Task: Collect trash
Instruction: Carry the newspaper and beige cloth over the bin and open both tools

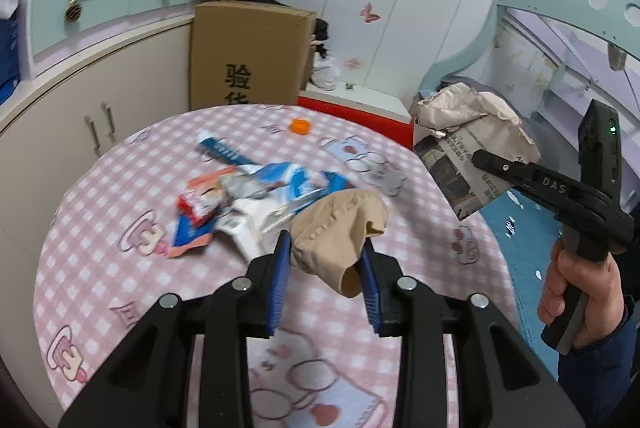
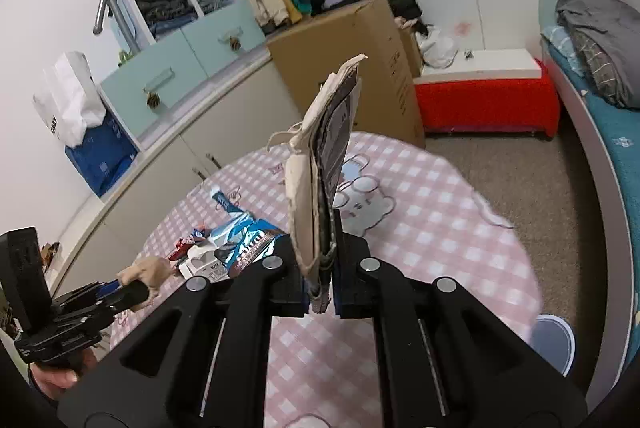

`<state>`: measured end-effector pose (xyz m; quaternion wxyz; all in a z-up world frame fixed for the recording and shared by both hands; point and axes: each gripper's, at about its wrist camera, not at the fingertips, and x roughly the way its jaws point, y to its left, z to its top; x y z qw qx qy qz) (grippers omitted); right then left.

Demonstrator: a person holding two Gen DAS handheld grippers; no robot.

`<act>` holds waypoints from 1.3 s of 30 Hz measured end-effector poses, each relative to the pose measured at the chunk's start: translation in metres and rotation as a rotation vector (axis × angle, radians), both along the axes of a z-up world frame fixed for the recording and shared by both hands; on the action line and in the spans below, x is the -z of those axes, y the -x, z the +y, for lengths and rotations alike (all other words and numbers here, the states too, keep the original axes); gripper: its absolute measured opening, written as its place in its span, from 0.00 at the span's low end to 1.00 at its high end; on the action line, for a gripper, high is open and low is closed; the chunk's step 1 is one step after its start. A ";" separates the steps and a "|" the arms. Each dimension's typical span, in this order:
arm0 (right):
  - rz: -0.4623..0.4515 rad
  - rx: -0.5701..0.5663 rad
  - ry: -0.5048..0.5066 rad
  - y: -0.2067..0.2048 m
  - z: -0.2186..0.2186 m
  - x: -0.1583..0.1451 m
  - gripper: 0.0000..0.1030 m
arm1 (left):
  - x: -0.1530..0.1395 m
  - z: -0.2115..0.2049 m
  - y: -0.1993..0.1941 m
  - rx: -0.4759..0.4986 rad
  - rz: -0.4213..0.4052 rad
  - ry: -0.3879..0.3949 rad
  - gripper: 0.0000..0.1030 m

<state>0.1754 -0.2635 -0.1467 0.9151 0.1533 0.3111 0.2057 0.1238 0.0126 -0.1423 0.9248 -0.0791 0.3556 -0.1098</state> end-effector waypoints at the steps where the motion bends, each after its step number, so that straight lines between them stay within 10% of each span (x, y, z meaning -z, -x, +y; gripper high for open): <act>1: -0.005 0.007 -0.008 0.003 -0.006 -0.003 0.08 | -0.002 -0.006 -0.001 0.013 -0.004 0.000 0.31; 20: -0.065 0.274 -0.092 0.096 -0.176 -0.006 0.08 | -0.023 -0.186 -0.009 0.292 -0.041 0.000 0.31; 39: 0.326 0.519 -0.154 0.111 -0.305 0.153 0.08 | 0.085 -0.392 -0.034 0.598 0.202 -0.148 0.31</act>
